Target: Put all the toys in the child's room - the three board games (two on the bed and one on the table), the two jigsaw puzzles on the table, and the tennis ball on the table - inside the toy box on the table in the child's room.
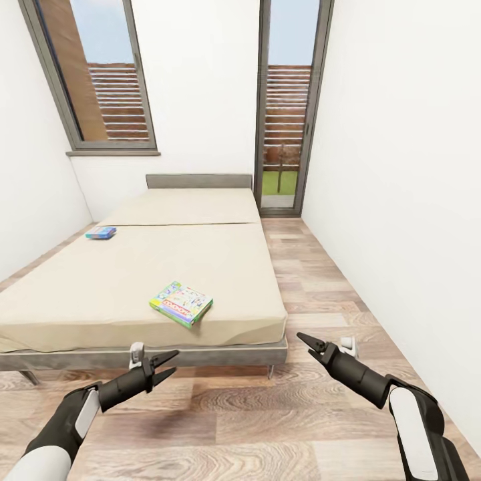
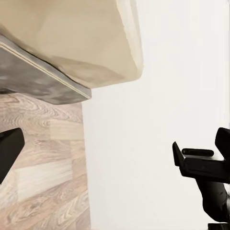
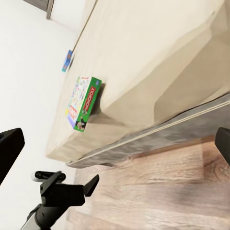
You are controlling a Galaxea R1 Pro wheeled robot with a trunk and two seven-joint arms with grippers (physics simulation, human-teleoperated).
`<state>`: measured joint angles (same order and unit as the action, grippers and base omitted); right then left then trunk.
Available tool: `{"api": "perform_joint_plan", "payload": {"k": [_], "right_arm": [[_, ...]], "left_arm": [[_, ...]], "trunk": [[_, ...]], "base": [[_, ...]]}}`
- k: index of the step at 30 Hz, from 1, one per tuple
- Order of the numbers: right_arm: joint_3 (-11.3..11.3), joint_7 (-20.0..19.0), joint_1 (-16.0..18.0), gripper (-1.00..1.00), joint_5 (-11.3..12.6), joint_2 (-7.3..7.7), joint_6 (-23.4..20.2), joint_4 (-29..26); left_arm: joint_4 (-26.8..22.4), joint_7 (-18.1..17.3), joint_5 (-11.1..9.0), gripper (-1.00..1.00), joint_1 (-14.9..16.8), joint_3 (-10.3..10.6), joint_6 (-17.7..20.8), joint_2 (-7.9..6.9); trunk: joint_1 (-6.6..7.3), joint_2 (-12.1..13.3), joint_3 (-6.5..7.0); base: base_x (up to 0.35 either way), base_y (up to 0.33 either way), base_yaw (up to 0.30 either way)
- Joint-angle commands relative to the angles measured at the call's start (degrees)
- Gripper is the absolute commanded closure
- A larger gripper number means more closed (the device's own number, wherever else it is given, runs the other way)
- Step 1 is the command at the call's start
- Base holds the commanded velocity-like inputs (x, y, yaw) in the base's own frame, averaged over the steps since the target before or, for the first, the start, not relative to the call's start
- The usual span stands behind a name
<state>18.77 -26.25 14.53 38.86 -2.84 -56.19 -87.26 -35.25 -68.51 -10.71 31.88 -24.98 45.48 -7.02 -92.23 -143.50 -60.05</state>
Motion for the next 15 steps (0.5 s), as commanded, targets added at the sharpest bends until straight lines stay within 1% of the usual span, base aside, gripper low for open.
{"api": "perform_joint_plan", "payload": {"k": [1,4,8,12,15], "right_arm": [[0.16,-0.46,0.04,-1.0,-0.36,-0.06,-0.33,-0.01],[0.26,-0.46,-0.01,-1.0,-0.36,-0.06,-0.36,-0.01],[0.36,-0.47,-0.02,-1.0,-0.36,0.0,-0.4,-0.01],[0.43,-0.51,-0.03,-1.0,-0.36,0.09,-0.45,-0.01],[0.46,-0.83,-0.04,-1.0,-0.35,0.11,-0.45,-0.01]], "left_arm": [[0.01,-0.27,-0.12,-1.0,0.03,-0.07,0.5,-0.04],[0.01,-0.71,-0.11,-1.0,0.03,-0.07,0.73,-0.14],[0.0,-0.84,-0.1,-1.0,0.03,-0.08,0.82,-0.13],[0.0,-0.95,-0.08,-1.0,0.03,-0.09,0.84,-0.22],[0.0,-0.93,-0.05,-1.0,0.03,-0.08,0.82,-0.21]], "trunk": [[0.01,-0.02,-0.05],[0.01,-0.02,-0.05],[0.01,-0.02,-0.05],[0.01,-0.02,-0.05],[0.01,-0.02,-0.05]], "base": [[0.0,0.0,0.0],[0.051,0.0,0.0],[0.143,-0.021,0.0],[0.048,-0.008,0.0],[0.149,-0.002,0.0]]}}
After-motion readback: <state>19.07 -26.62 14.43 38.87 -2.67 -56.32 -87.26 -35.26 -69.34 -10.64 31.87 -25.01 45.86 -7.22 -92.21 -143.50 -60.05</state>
